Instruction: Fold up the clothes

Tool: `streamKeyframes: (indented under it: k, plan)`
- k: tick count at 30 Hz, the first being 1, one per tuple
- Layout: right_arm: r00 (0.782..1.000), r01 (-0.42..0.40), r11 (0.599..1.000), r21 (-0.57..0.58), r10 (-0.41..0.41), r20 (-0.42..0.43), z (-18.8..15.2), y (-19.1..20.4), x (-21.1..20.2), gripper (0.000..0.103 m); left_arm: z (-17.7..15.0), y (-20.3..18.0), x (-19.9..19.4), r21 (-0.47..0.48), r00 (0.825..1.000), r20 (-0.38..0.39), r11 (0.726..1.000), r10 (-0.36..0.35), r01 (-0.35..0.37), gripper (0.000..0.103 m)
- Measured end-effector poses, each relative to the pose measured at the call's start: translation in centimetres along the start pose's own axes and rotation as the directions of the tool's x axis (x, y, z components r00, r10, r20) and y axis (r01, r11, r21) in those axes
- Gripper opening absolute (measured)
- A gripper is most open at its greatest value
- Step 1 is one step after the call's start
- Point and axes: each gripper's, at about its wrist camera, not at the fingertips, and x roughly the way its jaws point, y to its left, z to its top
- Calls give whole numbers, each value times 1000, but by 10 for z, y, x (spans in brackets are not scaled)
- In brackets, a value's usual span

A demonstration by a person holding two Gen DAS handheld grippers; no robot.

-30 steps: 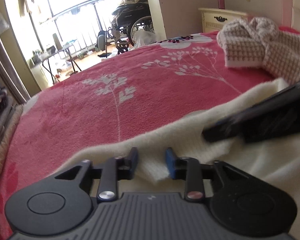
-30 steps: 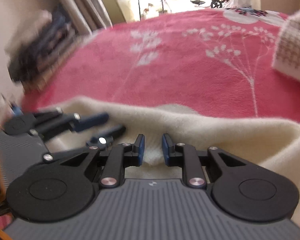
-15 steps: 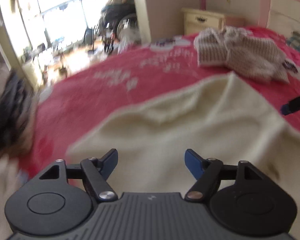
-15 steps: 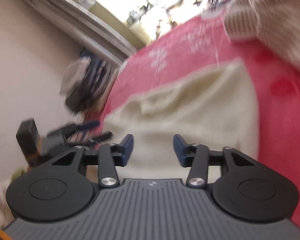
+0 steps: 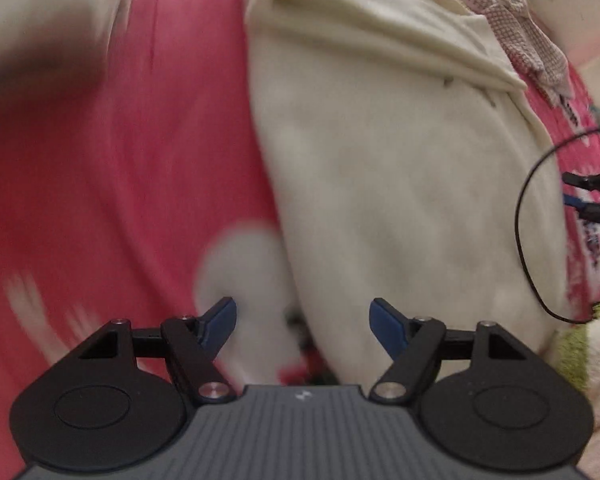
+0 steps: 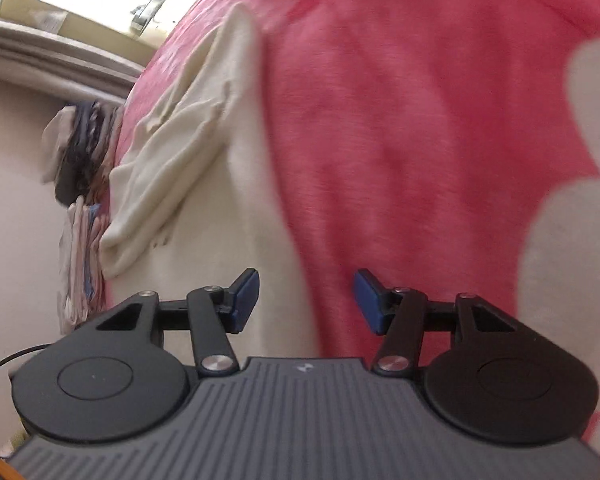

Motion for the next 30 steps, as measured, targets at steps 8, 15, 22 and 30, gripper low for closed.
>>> streamKeyframes:
  k: [8,15,22,30]
  plan:
    - [987,-126,988,94,135,-90,-20,-16,10,52,-16,2,-1,-18,997,-1,997,-82,82,59]
    - [920,-202,978,47,206,-332,-46,3,28,51,-32,-8,6,64,995,-37,994,-90,92,46]
    - [811,-208,977,37,194,-552,-79,12,43,46,-39,-23,8,170,999,-30,984,-42,47,40]
    - [765,-254,967,-27,183,-618,-99,25,50,12,-48,-33,6,225,998,-35,972,-59,66,13]
